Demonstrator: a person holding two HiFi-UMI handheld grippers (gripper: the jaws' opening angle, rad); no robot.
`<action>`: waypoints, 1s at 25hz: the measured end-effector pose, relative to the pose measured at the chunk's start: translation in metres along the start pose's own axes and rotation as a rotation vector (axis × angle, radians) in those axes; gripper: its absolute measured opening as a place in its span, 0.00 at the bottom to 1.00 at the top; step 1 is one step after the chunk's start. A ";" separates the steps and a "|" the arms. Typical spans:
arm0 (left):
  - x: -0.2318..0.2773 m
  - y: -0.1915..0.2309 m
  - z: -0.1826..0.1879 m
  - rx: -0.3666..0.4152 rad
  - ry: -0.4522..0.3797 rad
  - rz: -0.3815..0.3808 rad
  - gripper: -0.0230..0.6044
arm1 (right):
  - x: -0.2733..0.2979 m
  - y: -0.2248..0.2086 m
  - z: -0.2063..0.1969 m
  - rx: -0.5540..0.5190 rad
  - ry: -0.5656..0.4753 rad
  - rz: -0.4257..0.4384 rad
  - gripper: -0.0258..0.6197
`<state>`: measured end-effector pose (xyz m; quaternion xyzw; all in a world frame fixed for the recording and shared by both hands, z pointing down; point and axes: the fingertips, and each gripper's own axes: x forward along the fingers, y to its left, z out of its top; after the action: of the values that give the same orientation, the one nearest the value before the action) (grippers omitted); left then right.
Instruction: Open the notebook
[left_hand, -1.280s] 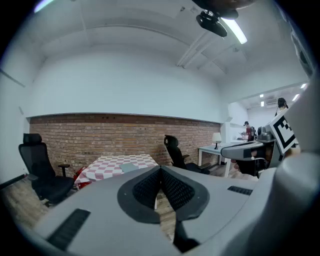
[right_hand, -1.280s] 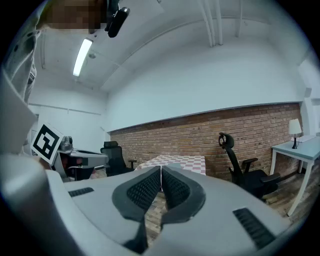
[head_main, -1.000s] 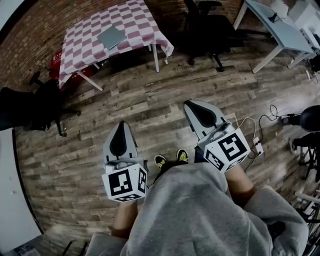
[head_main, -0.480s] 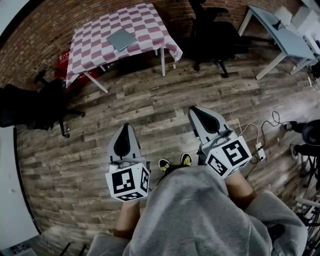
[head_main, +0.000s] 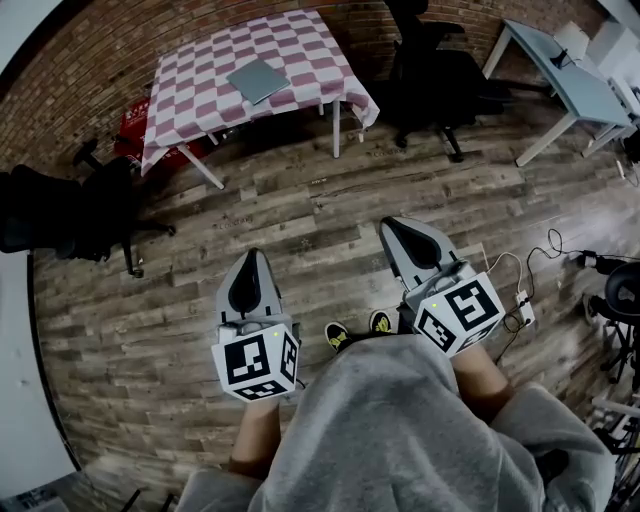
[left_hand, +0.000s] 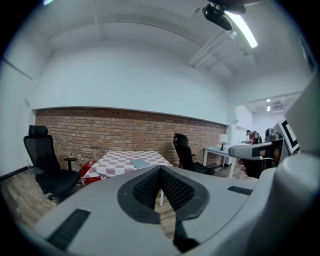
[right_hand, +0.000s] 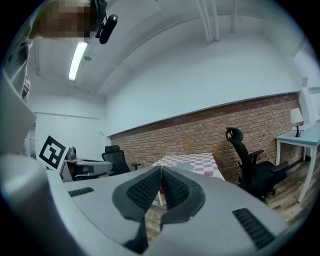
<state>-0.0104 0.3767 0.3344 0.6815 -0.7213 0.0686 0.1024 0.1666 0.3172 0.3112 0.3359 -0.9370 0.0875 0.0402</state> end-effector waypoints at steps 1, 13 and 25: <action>-0.001 0.003 0.000 0.000 -0.001 0.000 0.05 | 0.002 0.003 -0.001 -0.002 0.002 0.004 0.08; -0.005 0.021 -0.001 -0.011 -0.017 -0.006 0.05 | 0.018 0.020 -0.003 0.034 0.003 0.033 0.08; 0.002 0.017 0.002 0.004 -0.021 -0.050 0.05 | 0.022 0.022 -0.004 0.024 -0.004 0.029 0.08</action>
<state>-0.0271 0.3756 0.3336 0.7001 -0.7050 0.0604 0.0953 0.1355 0.3205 0.3147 0.3230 -0.9407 0.0986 0.0331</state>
